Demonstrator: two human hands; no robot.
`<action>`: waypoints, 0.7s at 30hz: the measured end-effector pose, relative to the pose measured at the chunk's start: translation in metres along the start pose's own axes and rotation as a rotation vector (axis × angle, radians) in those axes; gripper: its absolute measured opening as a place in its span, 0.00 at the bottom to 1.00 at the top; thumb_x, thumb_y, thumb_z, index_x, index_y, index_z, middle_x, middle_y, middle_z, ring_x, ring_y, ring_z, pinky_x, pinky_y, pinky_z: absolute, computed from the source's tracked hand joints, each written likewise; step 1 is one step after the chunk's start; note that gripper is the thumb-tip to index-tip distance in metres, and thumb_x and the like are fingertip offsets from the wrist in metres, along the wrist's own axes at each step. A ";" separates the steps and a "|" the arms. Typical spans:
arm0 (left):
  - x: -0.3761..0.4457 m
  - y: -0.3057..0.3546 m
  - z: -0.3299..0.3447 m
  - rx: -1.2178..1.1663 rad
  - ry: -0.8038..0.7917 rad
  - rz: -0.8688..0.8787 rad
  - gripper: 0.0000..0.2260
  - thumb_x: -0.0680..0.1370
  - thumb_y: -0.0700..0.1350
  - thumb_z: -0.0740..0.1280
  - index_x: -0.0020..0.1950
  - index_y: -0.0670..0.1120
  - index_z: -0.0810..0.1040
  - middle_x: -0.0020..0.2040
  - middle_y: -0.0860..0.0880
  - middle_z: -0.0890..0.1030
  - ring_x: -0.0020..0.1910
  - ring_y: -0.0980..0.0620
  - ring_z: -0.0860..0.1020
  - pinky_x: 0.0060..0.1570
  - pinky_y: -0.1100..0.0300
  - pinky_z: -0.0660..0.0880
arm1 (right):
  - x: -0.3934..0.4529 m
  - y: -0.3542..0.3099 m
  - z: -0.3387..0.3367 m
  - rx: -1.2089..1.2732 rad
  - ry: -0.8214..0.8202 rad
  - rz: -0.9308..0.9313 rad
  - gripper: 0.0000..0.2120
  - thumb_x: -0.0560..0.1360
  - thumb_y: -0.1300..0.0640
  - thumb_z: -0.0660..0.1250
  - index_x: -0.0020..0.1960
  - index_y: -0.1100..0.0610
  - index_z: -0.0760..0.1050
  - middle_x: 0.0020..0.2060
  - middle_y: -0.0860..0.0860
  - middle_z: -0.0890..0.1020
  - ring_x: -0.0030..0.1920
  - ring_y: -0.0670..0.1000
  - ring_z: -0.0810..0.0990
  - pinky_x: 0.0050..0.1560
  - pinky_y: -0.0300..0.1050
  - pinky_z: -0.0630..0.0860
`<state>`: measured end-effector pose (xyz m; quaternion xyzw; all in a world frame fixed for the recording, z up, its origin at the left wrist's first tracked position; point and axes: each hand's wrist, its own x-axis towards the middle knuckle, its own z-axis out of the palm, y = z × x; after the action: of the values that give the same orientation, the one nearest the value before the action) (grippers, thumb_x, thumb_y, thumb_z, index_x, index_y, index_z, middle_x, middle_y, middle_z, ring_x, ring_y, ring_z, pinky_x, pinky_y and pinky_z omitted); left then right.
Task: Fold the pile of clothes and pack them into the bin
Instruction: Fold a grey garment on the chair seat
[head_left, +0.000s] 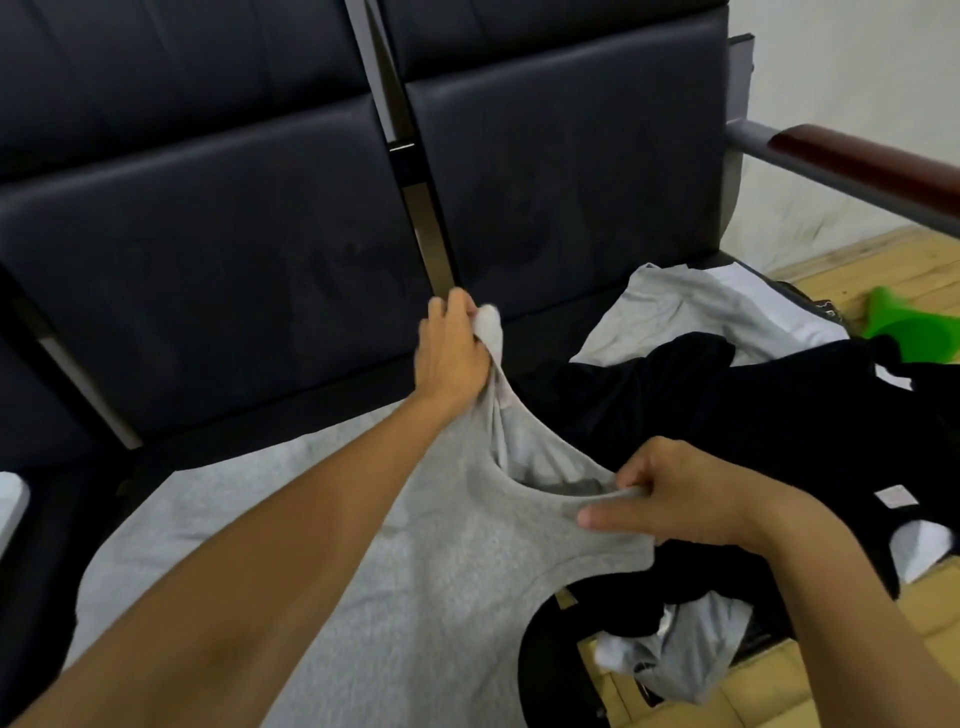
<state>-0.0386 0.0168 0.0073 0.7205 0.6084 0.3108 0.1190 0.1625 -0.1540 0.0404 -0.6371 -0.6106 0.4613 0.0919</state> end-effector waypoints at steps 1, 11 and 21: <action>0.001 0.013 0.002 -0.207 -0.035 -0.118 0.05 0.80 0.46 0.64 0.53 0.48 0.70 0.54 0.45 0.74 0.49 0.47 0.75 0.47 0.51 0.75 | 0.001 -0.001 0.002 0.001 -0.014 -0.022 0.22 0.65 0.38 0.77 0.28 0.52 0.73 0.25 0.44 0.75 0.31 0.43 0.78 0.36 0.38 0.77; -0.009 0.036 0.035 -0.257 -0.892 -0.256 0.30 0.79 0.42 0.68 0.78 0.53 0.58 0.68 0.43 0.70 0.57 0.50 0.75 0.50 0.57 0.77 | -0.003 0.018 -0.017 -0.209 0.206 0.095 0.21 0.66 0.39 0.77 0.35 0.54 0.74 0.33 0.47 0.77 0.33 0.45 0.77 0.31 0.36 0.69; -0.008 0.041 0.052 -0.150 -0.817 -0.047 0.08 0.79 0.42 0.66 0.40 0.45 0.72 0.38 0.47 0.71 0.35 0.53 0.68 0.36 0.62 0.68 | -0.006 0.025 -0.024 0.044 0.366 0.060 0.20 0.69 0.45 0.76 0.33 0.60 0.76 0.31 0.54 0.79 0.33 0.49 0.79 0.31 0.38 0.73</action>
<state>0.0250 0.0105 -0.0133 0.7598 0.5031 0.0400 0.4098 0.1972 -0.1542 0.0397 -0.7261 -0.5544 0.3534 0.2013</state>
